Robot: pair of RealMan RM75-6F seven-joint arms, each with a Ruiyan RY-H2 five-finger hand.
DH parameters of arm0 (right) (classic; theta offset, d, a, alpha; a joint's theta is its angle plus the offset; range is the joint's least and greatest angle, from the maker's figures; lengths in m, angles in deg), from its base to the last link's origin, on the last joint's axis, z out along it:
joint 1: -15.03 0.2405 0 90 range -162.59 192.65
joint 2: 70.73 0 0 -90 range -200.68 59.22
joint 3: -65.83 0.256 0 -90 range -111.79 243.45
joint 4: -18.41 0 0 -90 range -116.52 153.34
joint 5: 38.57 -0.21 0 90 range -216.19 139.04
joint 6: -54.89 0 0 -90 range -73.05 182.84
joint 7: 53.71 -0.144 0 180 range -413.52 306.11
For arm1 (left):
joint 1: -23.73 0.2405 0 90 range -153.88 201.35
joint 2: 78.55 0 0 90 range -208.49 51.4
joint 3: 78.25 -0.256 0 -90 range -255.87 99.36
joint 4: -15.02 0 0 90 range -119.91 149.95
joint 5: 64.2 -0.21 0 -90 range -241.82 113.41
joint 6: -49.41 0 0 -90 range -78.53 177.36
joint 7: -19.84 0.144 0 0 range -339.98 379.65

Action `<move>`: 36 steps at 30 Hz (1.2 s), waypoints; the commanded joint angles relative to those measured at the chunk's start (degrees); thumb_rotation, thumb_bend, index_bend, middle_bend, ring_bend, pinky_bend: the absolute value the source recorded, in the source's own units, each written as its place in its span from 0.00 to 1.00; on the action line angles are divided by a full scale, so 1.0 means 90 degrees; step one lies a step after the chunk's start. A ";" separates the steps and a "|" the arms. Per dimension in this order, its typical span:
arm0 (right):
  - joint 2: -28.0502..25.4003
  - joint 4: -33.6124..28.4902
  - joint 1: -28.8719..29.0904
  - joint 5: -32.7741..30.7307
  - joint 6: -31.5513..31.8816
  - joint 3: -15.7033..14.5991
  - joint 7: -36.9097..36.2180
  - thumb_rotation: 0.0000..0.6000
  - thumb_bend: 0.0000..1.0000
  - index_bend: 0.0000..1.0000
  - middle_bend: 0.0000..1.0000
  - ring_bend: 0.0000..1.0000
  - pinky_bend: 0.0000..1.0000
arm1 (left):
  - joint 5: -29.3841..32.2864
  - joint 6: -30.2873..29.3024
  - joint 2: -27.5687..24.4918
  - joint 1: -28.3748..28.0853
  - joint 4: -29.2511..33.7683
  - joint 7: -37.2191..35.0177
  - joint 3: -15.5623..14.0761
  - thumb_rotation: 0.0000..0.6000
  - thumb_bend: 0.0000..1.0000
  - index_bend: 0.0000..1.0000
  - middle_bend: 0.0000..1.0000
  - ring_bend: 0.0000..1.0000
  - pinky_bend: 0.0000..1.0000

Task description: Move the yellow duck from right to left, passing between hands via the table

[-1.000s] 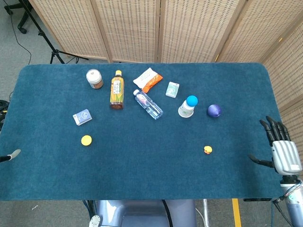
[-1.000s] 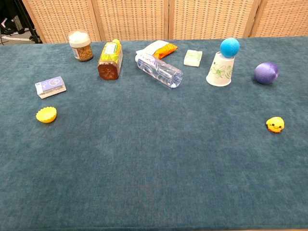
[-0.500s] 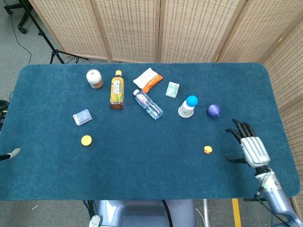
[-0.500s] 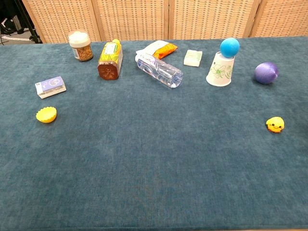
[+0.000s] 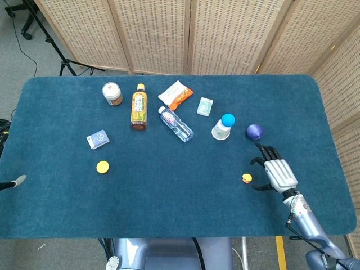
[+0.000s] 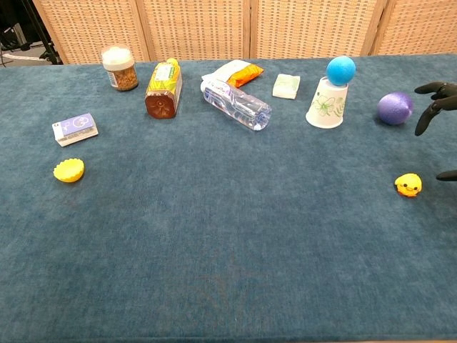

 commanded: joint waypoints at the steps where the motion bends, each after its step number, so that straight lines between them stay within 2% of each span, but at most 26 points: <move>1: 0.0115 0.0127 0.0072 -0.0003 -0.0110 -0.0051 0.0022 1.00 0.15 0.36 0.00 0.00 0.00 | 0.0003 0.0009 0.0008 -0.0008 -0.0002 0.0010 -0.0001 1.00 0.00 0.00 0.00 0.00 0.00; 10: 0.0408 0.0548 0.0213 -0.0071 -0.0405 -0.0163 -0.0058 1.00 0.26 0.38 0.00 0.00 0.00 | 0.0008 0.0027 0.0051 -0.0034 -0.0048 0.0035 0.0006 1.00 0.00 0.00 0.00 0.00 0.00; 18: 0.0463 0.0695 0.0267 -0.0153 -0.0534 -0.0200 -0.0098 1.00 0.26 0.39 0.00 0.00 0.00 | 0.0039 0.0081 0.0060 -0.0059 -0.0053 0.0072 0.0005 1.00 0.00 0.00 0.00 0.00 0.00; 22: 0.0512 0.0805 0.0310 -0.0186 -0.0660 -0.0232 -0.0172 1.00 0.31 0.40 0.00 0.00 0.00 | 0.0038 0.0071 0.0064 -0.0057 -0.0048 0.0083 0.0004 1.00 0.00 0.00 0.00 0.00 0.00; 36: 0.0623 0.1050 0.0406 -0.0267 -0.0818 -0.0242 -0.0270 1.00 0.31 0.42 0.00 0.00 0.00 | 0.0081 0.0116 0.0078 -0.0077 -0.0040 0.0132 0.0003 1.00 0.00 0.00 0.00 0.00 0.00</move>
